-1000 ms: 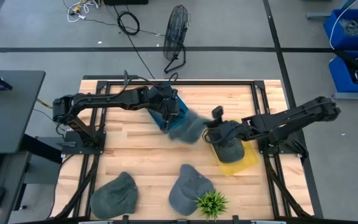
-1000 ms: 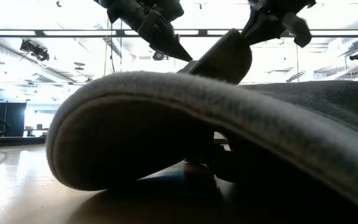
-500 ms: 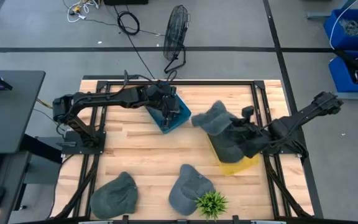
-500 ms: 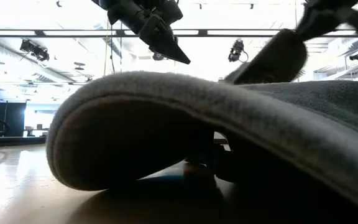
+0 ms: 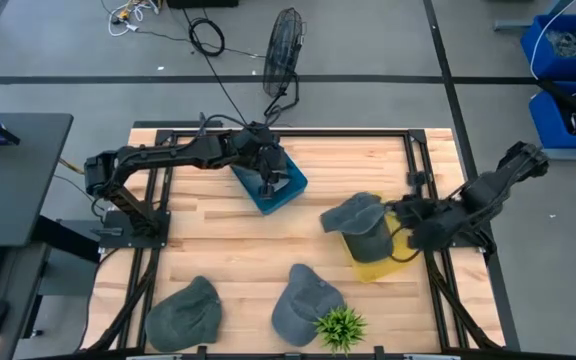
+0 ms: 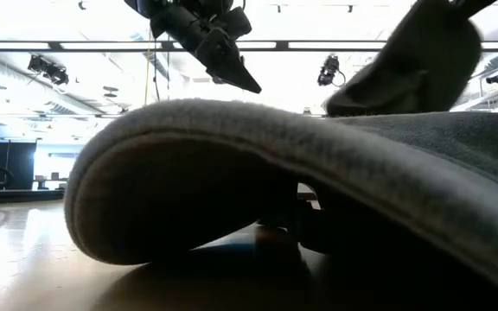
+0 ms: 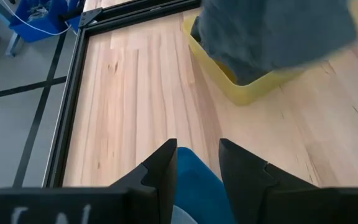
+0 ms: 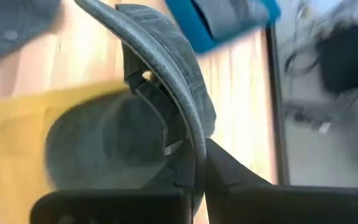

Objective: Pick & Place hat
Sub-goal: Put the right black cap into the yellow bin

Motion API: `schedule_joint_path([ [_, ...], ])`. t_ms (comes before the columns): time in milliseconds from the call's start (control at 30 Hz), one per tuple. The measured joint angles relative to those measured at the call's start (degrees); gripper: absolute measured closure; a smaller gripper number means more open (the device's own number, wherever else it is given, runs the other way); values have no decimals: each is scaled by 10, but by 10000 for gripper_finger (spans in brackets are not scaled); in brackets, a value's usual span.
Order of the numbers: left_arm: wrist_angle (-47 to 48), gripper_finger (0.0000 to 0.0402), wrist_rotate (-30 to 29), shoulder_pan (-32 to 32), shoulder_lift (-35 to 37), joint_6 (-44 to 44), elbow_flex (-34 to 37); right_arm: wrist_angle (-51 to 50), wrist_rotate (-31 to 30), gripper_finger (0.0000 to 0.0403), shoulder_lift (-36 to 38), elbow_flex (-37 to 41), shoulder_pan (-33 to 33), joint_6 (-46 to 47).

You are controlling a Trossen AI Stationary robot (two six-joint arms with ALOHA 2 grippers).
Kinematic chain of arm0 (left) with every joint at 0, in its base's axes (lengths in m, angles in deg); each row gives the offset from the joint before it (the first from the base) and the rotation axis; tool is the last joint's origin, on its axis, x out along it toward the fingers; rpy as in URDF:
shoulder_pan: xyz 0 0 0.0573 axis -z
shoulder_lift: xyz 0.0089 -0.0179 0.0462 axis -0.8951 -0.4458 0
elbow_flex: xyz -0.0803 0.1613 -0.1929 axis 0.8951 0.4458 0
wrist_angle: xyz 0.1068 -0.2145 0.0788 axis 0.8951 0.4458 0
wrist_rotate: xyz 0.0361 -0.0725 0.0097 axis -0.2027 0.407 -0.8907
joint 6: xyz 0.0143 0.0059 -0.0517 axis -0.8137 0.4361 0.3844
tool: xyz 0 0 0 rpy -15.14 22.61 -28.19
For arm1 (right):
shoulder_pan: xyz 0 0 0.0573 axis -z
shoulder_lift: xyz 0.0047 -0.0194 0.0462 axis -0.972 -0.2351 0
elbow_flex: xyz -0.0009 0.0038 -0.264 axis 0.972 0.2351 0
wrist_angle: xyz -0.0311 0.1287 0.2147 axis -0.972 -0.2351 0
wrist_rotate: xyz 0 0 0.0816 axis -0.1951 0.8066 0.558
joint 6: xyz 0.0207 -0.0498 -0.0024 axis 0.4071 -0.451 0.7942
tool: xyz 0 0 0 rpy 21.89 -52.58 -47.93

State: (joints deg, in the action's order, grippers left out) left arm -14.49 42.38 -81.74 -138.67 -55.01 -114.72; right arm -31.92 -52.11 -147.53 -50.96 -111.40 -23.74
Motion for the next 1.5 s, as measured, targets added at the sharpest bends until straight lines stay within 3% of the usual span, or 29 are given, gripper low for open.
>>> schedule_joint_path([
  [100,0,280,0,0,0,0,0,-66,69,393,1,-54,0,92],
  [200,0,280,0,0,0,0,0,-19,172,393,16,-71,-1,142],
  [333,-3,280,0,0,0,0,0,13,209,393,14,-58,-12,176],
  [433,-3,280,0,0,0,0,0,-21,200,393,2,-30,-22,164],
  [633,-3,280,0,1,0,3,0,-45,74,393,-13,6,-33,135],
  [767,-3,280,0,1,0,4,0,-48,72,393,-17,-7,-34,107],
  [967,-4,280,0,1,0,5,0,-53,42,393,-16,-1,-34,139],
  [1233,-3,280,1,1,0,13,0,32,57,380,-17,128,-34,169],
  [1500,-3,280,1,1,0,15,0,142,133,293,-17,215,-33,175],
])
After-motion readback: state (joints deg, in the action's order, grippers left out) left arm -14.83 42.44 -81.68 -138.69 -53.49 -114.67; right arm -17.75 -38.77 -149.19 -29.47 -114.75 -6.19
